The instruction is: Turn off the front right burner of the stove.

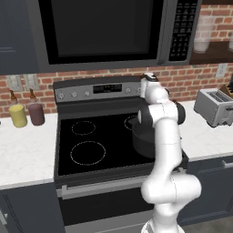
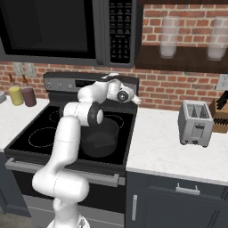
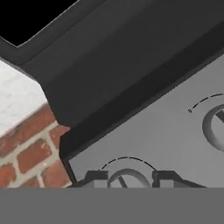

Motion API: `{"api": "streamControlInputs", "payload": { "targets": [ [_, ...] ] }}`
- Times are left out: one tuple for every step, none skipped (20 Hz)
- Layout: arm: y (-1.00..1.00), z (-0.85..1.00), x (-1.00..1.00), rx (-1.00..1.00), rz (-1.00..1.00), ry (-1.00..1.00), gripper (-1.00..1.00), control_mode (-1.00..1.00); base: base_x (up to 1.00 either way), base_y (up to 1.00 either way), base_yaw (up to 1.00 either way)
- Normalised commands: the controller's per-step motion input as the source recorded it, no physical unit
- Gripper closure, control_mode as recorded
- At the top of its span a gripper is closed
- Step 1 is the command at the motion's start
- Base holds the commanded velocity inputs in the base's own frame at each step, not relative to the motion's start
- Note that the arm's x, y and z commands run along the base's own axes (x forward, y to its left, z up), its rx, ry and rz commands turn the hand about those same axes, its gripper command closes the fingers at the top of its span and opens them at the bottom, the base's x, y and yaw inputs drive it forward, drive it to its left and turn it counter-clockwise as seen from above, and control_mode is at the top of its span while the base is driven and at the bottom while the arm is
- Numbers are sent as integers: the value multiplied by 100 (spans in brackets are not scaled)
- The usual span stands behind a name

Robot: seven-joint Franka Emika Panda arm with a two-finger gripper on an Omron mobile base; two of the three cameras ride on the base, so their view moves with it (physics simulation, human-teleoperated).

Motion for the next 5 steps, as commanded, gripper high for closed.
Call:
{"api": "streamControlInputs", "payload": {
  "targets": [
    [-54,74,0,71,-20,0,100,-100,0,0,0],
    [-53,74,1,70,-20,0,100,-100,0,0,0],
    [-51,72,3,69,-20,0,100,-100,0,0,0],
    [-48,74,4,68,-21,0,100,-100,0,0,0],
    [-47,75,6,67,-22,0,100,-100,0,0,0]
  ]
}}
